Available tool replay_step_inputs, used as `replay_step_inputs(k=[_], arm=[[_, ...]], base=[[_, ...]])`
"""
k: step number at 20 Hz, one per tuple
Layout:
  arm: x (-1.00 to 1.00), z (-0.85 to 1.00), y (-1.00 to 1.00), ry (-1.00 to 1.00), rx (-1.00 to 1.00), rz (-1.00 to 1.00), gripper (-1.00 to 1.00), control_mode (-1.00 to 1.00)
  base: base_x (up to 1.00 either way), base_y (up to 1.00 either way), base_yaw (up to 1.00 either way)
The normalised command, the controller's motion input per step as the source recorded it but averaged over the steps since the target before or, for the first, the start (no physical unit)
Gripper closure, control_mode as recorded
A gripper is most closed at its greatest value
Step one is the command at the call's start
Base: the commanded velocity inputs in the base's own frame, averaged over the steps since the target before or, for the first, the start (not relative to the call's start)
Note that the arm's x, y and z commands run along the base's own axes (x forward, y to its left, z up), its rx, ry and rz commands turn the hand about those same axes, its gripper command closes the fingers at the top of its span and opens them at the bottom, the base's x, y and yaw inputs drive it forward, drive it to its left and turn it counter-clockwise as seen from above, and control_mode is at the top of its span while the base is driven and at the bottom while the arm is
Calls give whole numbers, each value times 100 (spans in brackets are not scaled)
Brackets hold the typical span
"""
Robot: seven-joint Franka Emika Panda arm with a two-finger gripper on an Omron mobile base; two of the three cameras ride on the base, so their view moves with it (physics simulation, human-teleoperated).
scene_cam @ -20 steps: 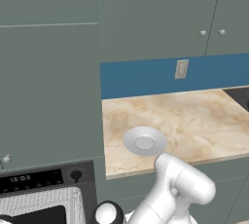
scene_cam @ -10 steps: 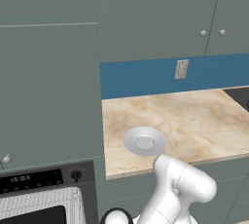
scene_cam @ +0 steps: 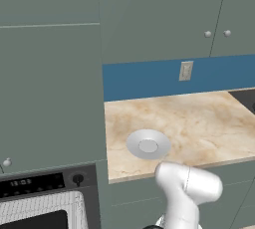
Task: Place the broccoli on the bottom rack of the oven.
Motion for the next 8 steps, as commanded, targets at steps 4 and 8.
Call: replay_step_inputs(k=[4,8], arm=[[-54,48,-100,0,33,-11,-100,-100],[-43,39,-100,0,35,-12,-100,-100]], base=[[0,0,0],[0,0,0]])
